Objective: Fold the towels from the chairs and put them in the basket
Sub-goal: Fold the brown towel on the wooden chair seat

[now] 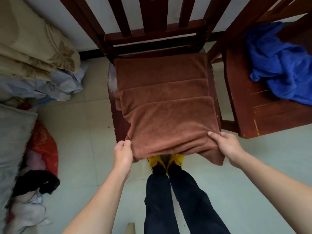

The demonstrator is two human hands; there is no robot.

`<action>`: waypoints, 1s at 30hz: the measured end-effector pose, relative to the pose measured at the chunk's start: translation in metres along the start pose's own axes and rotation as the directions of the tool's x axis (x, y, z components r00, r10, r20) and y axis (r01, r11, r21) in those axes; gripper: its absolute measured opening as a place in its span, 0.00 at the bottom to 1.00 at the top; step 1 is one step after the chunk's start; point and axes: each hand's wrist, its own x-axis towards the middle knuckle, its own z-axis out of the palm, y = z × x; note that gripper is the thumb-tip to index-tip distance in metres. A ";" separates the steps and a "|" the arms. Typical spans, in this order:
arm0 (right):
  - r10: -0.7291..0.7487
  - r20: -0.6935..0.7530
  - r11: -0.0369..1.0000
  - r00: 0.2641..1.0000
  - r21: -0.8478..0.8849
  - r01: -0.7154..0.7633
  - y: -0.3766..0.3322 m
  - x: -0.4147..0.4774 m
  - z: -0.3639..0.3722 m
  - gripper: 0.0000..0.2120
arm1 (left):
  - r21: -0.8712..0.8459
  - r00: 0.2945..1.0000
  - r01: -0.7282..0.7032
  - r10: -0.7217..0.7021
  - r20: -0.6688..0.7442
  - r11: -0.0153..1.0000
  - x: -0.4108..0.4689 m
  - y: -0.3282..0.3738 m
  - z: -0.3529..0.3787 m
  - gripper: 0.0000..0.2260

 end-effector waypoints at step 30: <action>0.005 0.135 0.981 0.991 0.192 -0.031 0.125 -0.173 -0.036 0.02 | -0.072 0.950 0.129 -0.102 0.294 0.989 -0.155 -0.137 -0.099 0.01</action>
